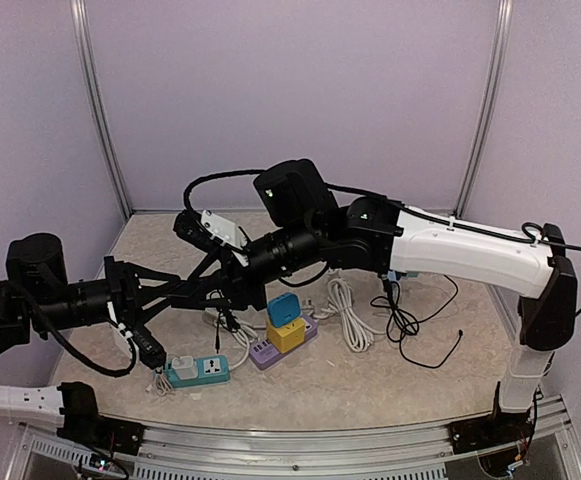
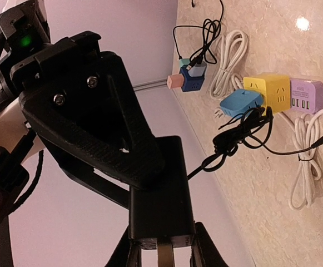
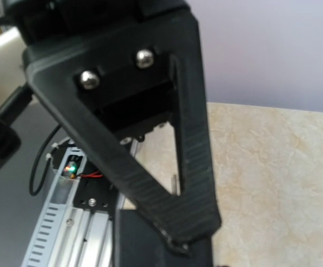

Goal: Insert the plug
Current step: Adjust the plug.

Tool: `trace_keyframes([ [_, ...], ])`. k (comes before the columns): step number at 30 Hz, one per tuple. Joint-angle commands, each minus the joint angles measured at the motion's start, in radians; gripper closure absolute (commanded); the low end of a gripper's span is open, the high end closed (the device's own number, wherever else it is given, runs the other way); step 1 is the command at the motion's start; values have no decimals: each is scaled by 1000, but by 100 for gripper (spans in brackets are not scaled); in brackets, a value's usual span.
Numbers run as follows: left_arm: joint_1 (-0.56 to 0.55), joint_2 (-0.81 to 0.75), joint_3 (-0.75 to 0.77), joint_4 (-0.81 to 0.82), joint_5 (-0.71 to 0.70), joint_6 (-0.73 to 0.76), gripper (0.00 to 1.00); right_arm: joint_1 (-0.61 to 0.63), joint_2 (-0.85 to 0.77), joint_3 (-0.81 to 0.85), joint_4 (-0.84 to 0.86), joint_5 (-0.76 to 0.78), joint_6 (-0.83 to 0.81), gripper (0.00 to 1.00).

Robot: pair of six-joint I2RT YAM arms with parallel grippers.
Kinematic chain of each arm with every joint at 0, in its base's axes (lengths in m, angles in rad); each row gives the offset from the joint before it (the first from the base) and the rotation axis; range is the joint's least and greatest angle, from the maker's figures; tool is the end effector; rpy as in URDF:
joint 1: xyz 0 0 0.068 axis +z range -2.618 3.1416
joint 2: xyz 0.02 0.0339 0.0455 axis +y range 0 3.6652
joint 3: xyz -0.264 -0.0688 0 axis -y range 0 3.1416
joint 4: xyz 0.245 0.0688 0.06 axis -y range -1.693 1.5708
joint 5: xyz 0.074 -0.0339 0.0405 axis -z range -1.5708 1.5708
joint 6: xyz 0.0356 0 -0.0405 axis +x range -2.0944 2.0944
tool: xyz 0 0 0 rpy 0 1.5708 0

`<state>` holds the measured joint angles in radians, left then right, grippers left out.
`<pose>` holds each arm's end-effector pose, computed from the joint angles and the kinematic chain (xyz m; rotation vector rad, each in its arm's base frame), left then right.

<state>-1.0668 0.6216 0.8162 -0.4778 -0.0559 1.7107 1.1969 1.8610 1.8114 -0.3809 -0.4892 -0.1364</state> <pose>0.0690 -0.1211 0.3429 1.8446 0.3797 0.4970 0.1448 0.4148 0.3702 -1.5753 1.4543 1.1423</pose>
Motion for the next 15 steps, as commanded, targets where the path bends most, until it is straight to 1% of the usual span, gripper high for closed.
trace_keyframes([
  [1,-20,10,12,0,16,-17,93,12,20,43,31,-16,23,100],
  [2,-23,12,10,3,16,-26,100,12,20,42,33,-16,24,100],
  [10,-27,11,-6,16,39,-137,100,13,5,18,66,3,35,100],
  [12,-26,9,-10,18,41,-144,100,11,4,18,71,3,41,100],
  [15,-26,5,-13,13,50,-113,100,9,16,38,60,-3,50,100],
])
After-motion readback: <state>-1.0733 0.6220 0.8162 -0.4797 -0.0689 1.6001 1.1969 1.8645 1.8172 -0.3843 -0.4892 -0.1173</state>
